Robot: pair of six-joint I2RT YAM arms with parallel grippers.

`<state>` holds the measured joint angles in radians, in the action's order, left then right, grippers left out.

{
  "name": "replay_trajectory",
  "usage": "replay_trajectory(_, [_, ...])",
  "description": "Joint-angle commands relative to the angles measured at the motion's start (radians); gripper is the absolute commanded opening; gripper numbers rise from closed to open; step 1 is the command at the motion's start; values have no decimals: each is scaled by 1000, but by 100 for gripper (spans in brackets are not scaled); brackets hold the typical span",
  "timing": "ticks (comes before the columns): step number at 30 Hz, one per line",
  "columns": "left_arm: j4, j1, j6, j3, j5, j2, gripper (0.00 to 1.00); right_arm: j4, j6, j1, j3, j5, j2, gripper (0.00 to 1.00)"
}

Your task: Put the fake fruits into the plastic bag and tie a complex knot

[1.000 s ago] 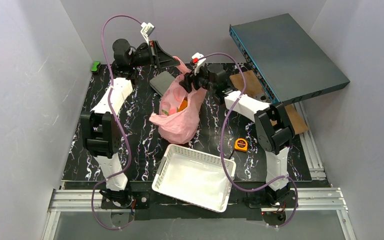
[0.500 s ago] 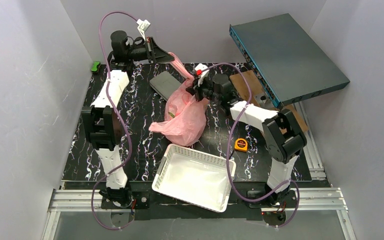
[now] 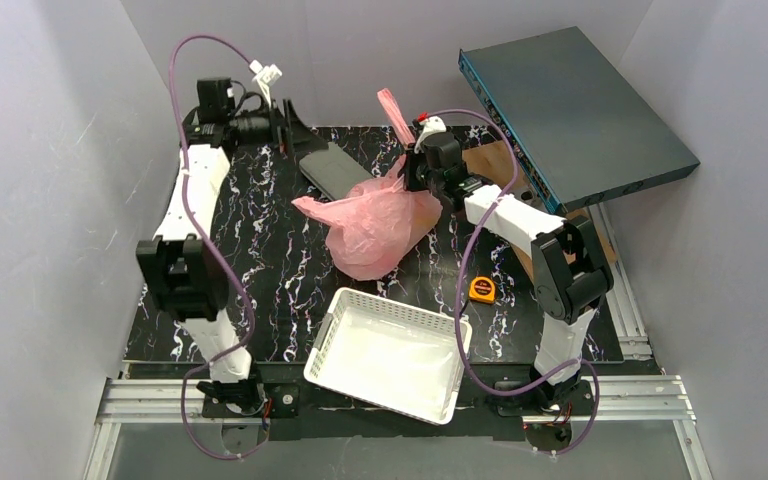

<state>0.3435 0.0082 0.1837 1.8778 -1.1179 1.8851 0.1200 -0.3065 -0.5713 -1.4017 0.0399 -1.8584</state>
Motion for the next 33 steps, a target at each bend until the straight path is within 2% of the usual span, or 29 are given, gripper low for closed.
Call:
replay_trajectory(1, [377, -20, -337, -154, -74, -230, 98, -61, -84, -10, -39, 76, 3, 1])
replay_trajectory(3, [478, -20, -407, -195, -32, -249, 98, -52, -83, -11, -27, 68, 11, 1])
replay_trajectory(6, [486, -21, -371, -250, 72, -252, 98, -49, -82, -15, -16, 59, 19, 1])
replay_trajectory(10, [350, -20, -209, -373, 257, -308, 98, -46, -81, -18, -10, 60, 26, 1])
replay_trajectory(12, [260, -20, -127, -467, 312, -365, 98, -37, -77, -19, -5, 58, 33, 1])
replay_trajectory(17, [166, -11, 42, -621, 448, -439, 98, -24, -65, -19, 6, 54, 40, 1])
replay_trajectory(20, [30, 7, 202, -717, 322, -465, 98, -21, -55, -19, 12, 60, 42, 1])
replay_trajectory(22, [-191, 22, 390, -811, 194, -499, 98, -17, -45, -19, 15, 67, 44, 1])
replay_trajectory(24, [-468, 22, 588, -912, 126, -537, 98, -10, -31, -19, 22, 69, 46, 1])
replay_trajectory(26, [-543, 21, 659, -941, 89, -540, 95, -7, -23, -19, 23, 75, 47, 1])
replay_trajectory(28, [-587, 21, 703, -957, 60, -537, 84, -5, -20, -20, 23, 75, 47, 1])
replay_trajectory(29, [-601, 21, 706, -956, 49, -535, 74, -6, -20, -20, 22, 71, 47, 1])
replay_trajectory(30, [-614, 21, 706, -951, 47, -531, 61, -6, -18, -22, 21, 68, 47, 1])
replay_trajectory(33, [-635, 23, 659, -891, 27, -507, 9, -31, 10, -29, 24, 58, 55, 1])
